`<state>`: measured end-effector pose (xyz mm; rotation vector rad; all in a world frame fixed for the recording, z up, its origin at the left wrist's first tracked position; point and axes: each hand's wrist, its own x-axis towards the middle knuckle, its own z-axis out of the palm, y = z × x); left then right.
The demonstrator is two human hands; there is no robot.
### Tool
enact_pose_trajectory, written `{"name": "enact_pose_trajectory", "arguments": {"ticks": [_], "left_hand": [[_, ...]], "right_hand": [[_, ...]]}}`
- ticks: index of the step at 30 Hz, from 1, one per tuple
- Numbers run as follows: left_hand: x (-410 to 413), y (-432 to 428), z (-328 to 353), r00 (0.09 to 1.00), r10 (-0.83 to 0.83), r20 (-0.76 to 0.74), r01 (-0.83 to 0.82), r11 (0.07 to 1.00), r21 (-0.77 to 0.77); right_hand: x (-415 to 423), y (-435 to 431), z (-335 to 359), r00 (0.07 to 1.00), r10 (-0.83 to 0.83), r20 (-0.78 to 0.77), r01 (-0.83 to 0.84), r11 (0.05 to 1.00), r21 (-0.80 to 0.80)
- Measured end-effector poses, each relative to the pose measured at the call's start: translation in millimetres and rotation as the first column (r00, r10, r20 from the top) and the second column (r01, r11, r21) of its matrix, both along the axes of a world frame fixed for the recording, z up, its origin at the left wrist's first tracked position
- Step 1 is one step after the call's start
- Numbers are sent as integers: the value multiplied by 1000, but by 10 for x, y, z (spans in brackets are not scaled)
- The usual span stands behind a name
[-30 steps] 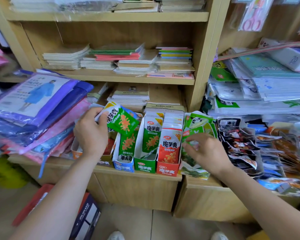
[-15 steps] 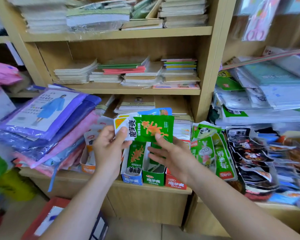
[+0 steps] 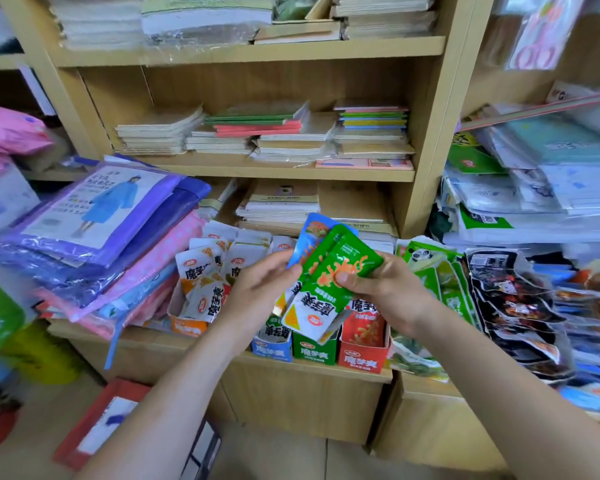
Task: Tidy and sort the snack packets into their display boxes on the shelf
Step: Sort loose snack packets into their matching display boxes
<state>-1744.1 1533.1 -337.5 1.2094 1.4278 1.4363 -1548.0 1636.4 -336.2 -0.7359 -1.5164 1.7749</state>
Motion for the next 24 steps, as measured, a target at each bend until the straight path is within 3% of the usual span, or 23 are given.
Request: {"name": "enact_pose_trajectory", "arguments": {"ticks": [3, 6, 10, 12, 14, 17, 19, 22, 24], "left_hand": [[42, -6, -32, 993, 93, -68, -90, 995, 40], [-72, 16, -72, 950, 310, -44, -305, 948, 92], [-355, -8, -110, 848, 529, 37, -529, 839, 127], [-460, -47, -114, 818, 575, 6, -568, 807, 163], [-527, -88, -121, 813, 582, -8, -571, 801, 181], [-605, -150, -137, 816, 578, 5, -569, 801, 185], [-649, -185, -136, 816, 578, 28, -573, 800, 179], [-707, -210, -151, 812, 581, 53, -581, 795, 175], [-745, -214, -169, 810, 585, 48, -584, 794, 167]], "right_hand": [[2, -22, 23, 1000, -9, 23, 7, 998, 63], [10, -11, 94, 981, -194, -32, 196, 968, 153], [53, 43, 190, 901, -429, -68, 417, 810, 412], [37, 35, 186, 905, -425, 15, 344, 752, 563], [-38, 24, 99, 882, -394, 257, 136, 737, 662], [-152, 7, -104, 675, -448, 587, -179, 671, 719], [-187, -2, -150, 635, -527, 565, -160, 625, 764], [-281, -92, -39, 756, -537, 375, -25, 548, 836], [-427, -143, 39, 793, -494, 356, -83, 490, 868]]}}
